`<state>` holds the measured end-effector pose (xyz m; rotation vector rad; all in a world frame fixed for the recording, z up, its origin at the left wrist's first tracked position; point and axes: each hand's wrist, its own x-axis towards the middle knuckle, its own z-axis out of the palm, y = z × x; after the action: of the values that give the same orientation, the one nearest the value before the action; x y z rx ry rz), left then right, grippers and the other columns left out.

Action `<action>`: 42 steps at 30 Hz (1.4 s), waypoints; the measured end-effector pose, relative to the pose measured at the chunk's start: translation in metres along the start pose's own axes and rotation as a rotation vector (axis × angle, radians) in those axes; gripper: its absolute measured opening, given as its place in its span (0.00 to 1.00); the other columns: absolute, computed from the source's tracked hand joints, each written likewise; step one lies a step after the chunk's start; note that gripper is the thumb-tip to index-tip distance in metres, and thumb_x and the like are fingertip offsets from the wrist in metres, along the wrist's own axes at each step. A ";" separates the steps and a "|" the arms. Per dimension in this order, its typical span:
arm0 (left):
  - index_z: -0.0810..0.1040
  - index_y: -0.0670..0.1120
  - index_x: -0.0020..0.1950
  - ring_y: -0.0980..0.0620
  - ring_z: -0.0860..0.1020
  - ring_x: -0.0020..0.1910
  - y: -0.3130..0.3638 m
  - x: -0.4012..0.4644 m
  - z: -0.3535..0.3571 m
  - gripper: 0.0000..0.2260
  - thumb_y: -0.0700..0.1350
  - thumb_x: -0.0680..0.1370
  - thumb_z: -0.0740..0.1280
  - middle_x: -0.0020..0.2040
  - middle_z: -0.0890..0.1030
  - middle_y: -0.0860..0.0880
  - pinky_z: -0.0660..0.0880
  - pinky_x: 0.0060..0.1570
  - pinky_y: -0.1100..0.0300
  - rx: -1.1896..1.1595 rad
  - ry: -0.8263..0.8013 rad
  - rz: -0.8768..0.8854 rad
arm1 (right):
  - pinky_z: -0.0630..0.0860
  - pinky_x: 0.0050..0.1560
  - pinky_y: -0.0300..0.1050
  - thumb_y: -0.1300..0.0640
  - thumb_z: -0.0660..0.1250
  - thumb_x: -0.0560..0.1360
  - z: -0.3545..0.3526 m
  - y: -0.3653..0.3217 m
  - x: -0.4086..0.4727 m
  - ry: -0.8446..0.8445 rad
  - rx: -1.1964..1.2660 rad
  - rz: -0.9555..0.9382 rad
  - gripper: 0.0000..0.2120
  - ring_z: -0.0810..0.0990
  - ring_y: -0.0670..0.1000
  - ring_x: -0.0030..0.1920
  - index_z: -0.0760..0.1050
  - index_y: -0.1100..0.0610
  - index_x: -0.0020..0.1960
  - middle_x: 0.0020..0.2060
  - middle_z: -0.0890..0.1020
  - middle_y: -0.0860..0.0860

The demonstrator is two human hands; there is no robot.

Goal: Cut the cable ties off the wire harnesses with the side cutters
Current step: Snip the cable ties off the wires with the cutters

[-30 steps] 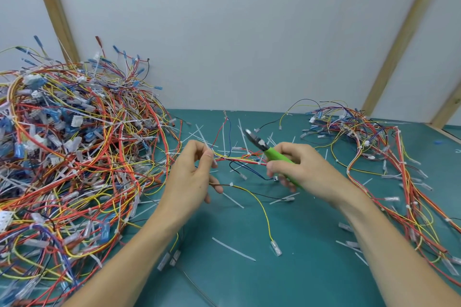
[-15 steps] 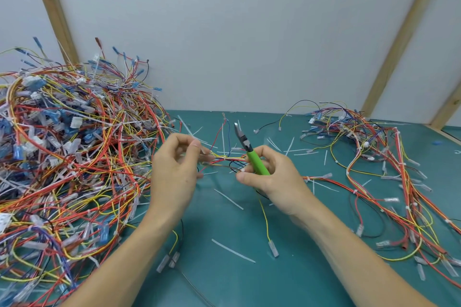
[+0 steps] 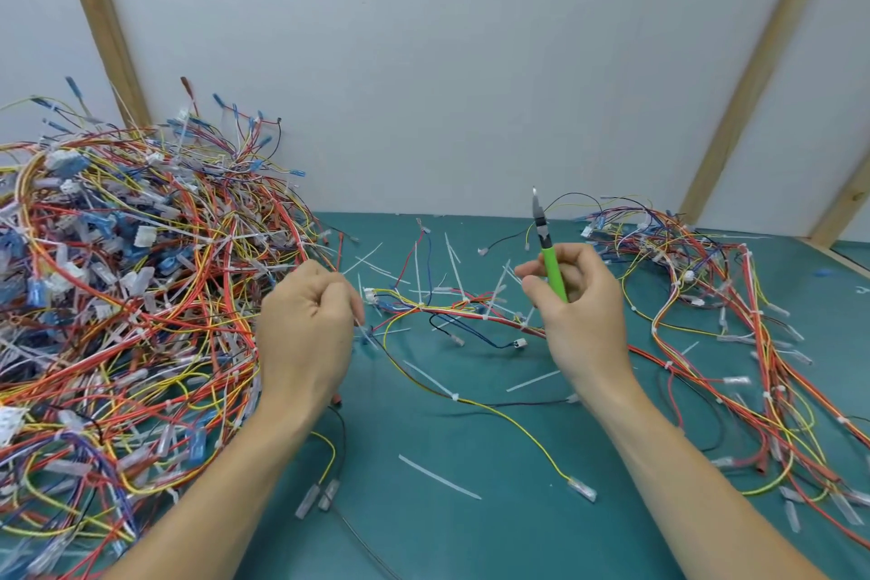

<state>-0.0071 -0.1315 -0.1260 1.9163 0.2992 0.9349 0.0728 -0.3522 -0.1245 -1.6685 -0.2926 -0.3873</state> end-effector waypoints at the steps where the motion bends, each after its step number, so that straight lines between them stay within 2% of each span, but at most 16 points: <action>1: 0.78 0.45 0.29 0.47 0.76 0.40 -0.004 0.001 0.000 0.14 0.44 0.71 0.57 0.36 0.77 0.48 0.71 0.41 0.51 0.219 -0.055 0.003 | 0.74 0.39 0.32 0.66 0.70 0.75 -0.001 0.002 0.002 0.016 -0.015 0.010 0.10 0.82 0.45 0.40 0.75 0.53 0.50 0.43 0.87 0.44; 4: 0.81 0.46 0.40 0.41 0.76 0.51 -0.015 0.007 -0.001 0.14 0.46 0.77 0.58 0.48 0.80 0.46 0.70 0.47 0.51 0.877 -0.243 0.027 | 0.74 0.36 0.34 0.64 0.70 0.75 -0.004 0.008 0.006 0.038 -0.055 0.096 0.09 0.83 0.47 0.42 0.76 0.52 0.51 0.46 0.87 0.43; 7: 0.84 0.53 0.52 0.46 0.71 0.61 -0.024 0.013 -0.010 0.10 0.47 0.78 0.62 0.58 0.77 0.51 0.68 0.57 0.51 1.075 -0.345 0.046 | 0.77 0.41 0.46 0.64 0.69 0.75 -0.004 0.010 0.005 -0.001 -0.095 0.178 0.09 0.83 0.48 0.42 0.75 0.53 0.52 0.48 0.87 0.42; 8: 0.83 0.55 0.56 0.46 0.70 0.63 -0.026 0.014 -0.011 0.11 0.47 0.77 0.64 0.61 0.76 0.52 0.67 0.59 0.51 1.071 -0.359 0.050 | 0.78 0.42 0.47 0.65 0.69 0.75 -0.004 0.008 0.003 -0.032 -0.094 0.175 0.10 0.83 0.47 0.40 0.75 0.53 0.52 0.48 0.87 0.42; 10: 0.82 0.55 0.59 0.45 0.72 0.62 -0.024 0.013 -0.007 0.13 0.44 0.76 0.66 0.63 0.76 0.51 0.69 0.57 0.51 1.004 -0.356 0.081 | 0.75 0.40 0.41 0.66 0.68 0.73 -0.001 0.002 -0.002 -0.130 -0.065 0.125 0.11 0.80 0.42 0.36 0.73 0.54 0.51 0.47 0.88 0.42; 12: 0.80 0.52 0.48 0.43 0.75 0.55 -0.017 0.008 -0.001 0.08 0.40 0.74 0.65 0.56 0.79 0.49 0.70 0.50 0.51 0.831 -0.252 0.103 | 0.71 0.36 0.35 0.62 0.66 0.70 0.003 -0.005 -0.010 -0.258 -0.074 0.060 0.10 0.77 0.40 0.33 0.72 0.53 0.50 0.46 0.88 0.42; 14: 0.75 0.49 0.41 0.42 0.75 0.49 -0.011 0.006 0.000 0.07 0.37 0.72 0.65 0.48 0.78 0.48 0.69 0.45 0.50 0.668 -0.139 0.131 | 0.69 0.34 0.39 0.57 0.64 0.67 0.010 -0.007 -0.018 -0.342 -0.172 0.004 0.10 0.73 0.42 0.30 0.71 0.48 0.48 0.45 0.87 0.41; 17: 0.76 0.48 0.48 0.43 0.77 0.49 -0.010 0.003 0.000 0.09 0.36 0.72 0.65 0.49 0.80 0.49 0.72 0.46 0.49 0.581 -0.089 0.209 | 0.75 0.39 0.49 0.54 0.64 0.65 0.016 -0.002 -0.024 -0.347 -0.394 -0.027 0.11 0.75 0.47 0.34 0.69 0.46 0.47 0.44 0.86 0.40; 20: 0.78 0.54 0.53 0.48 0.80 0.49 -0.012 -0.003 0.006 0.06 0.46 0.78 0.65 0.47 0.82 0.57 0.75 0.47 0.52 0.528 -0.175 0.161 | 0.78 0.49 0.54 0.53 0.73 0.70 0.015 0.006 -0.021 -0.312 -0.490 0.019 0.15 0.80 0.54 0.45 0.69 0.45 0.49 0.45 0.86 0.42; 23: 0.79 0.58 0.51 0.53 0.80 0.46 -0.017 -0.006 0.013 0.08 0.59 0.79 0.63 0.41 0.81 0.61 0.75 0.43 0.56 0.617 -0.310 0.096 | 0.78 0.49 0.51 0.43 0.79 0.68 0.014 0.012 -0.019 -0.278 -0.610 0.006 0.22 0.81 0.52 0.48 0.67 0.44 0.50 0.44 0.84 0.40; 27: 0.81 0.58 0.58 0.52 0.80 0.47 -0.023 -0.010 0.019 0.10 0.52 0.81 0.63 0.46 0.84 0.60 0.77 0.49 0.55 0.537 -0.508 0.087 | 0.76 0.45 0.48 0.39 0.78 0.66 0.018 0.016 -0.019 -0.310 -0.697 -0.062 0.25 0.80 0.51 0.47 0.65 0.42 0.52 0.43 0.82 0.38; 30: 0.78 0.57 0.66 0.53 0.78 0.45 -0.024 -0.014 0.023 0.13 0.52 0.83 0.62 0.53 0.84 0.60 0.76 0.51 0.55 0.412 -0.588 0.152 | 0.76 0.44 0.49 0.45 0.76 0.70 0.016 0.018 -0.018 -0.321 -0.762 -0.119 0.19 0.81 0.53 0.47 0.66 0.42 0.52 0.43 0.83 0.40; 34: 0.78 0.57 0.66 0.55 0.78 0.47 -0.020 -0.019 0.025 0.13 0.55 0.84 0.60 0.53 0.81 0.60 0.75 0.52 0.53 0.181 -0.596 0.248 | 0.74 0.39 0.44 0.57 0.76 0.73 0.005 0.018 -0.007 -0.204 -0.481 -0.099 0.15 0.78 0.44 0.37 0.71 0.46 0.47 0.36 0.81 0.42; 37: 0.83 0.55 0.54 0.56 0.79 0.44 -0.014 -0.017 0.025 0.13 0.56 0.81 0.61 0.47 0.82 0.59 0.75 0.48 0.57 0.062 -0.328 0.197 | 0.75 0.41 0.37 0.66 0.76 0.72 -0.009 0.011 0.006 -0.144 -0.087 -0.082 0.17 0.80 0.46 0.37 0.73 0.49 0.48 0.37 0.83 0.47; 39: 0.82 0.54 0.49 0.57 0.78 0.44 -0.015 -0.008 0.021 0.08 0.51 0.80 0.64 0.45 0.82 0.58 0.75 0.48 0.56 0.018 -0.115 0.122 | 0.75 0.40 0.34 0.64 0.75 0.68 -0.015 0.008 0.013 -0.125 0.109 -0.038 0.15 0.79 0.47 0.37 0.74 0.51 0.48 0.37 0.83 0.45; 42: 0.78 0.52 0.57 0.56 0.78 0.53 -0.022 0.004 0.010 0.07 0.44 0.80 0.65 0.53 0.81 0.56 0.76 0.56 0.52 0.030 -0.043 0.019 | 0.71 0.32 0.32 0.62 0.70 0.63 -0.019 0.009 0.018 -0.111 0.288 0.093 0.12 0.77 0.44 0.34 0.74 0.53 0.45 0.36 0.82 0.45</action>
<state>0.0066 -0.1248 -0.1456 1.9669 0.2716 0.9050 0.0909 -0.3730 -0.1233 -1.4164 -0.3358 -0.1736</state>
